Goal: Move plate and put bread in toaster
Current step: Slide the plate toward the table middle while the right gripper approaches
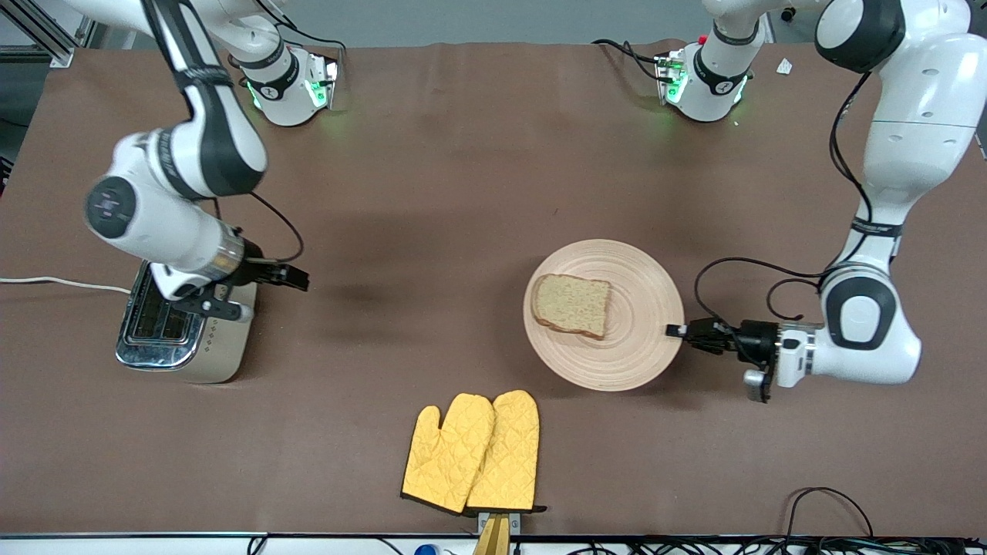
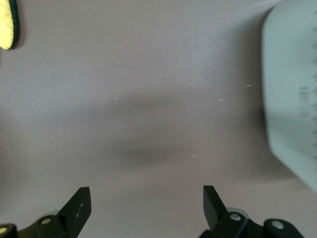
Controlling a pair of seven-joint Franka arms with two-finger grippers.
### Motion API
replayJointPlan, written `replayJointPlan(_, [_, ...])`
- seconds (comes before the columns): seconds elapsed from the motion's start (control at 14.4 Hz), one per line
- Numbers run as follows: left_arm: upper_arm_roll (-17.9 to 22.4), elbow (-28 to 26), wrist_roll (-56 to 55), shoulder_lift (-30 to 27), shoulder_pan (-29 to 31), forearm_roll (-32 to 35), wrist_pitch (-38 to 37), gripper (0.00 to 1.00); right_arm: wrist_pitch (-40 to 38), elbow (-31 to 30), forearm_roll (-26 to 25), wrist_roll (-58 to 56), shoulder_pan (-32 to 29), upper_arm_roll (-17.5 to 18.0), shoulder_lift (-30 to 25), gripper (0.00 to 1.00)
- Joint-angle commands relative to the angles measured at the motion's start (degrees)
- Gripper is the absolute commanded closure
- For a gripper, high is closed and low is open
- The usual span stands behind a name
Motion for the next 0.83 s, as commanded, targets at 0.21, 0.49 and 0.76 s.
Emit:
replayJointPlan(0.21, [-0.3, -0.2, -0.4, 2.4, -7.4, -6.7, 5.2, 1.00, 5.5, 0.9, 1.0, 8.3, 4.9, -0.5, 5.2, 0.00])
replayJointPlan(0.49, [-0.3, -0.3, 0.4, 4.9, -12.3, -8.5, 9.0, 1.00, 5.5, 2.9, 1.0, 15.3, 8.3, -0.5, 6.8, 0.00])
replayJointPlan(0.76, [-0.3, -0.4, 0.2, 6.5, -17.5, -11.7, 15.5, 1.00, 8.0, 6.3, 0.9, 21.4, 11.8, -0.5, 11.7, 0.00])
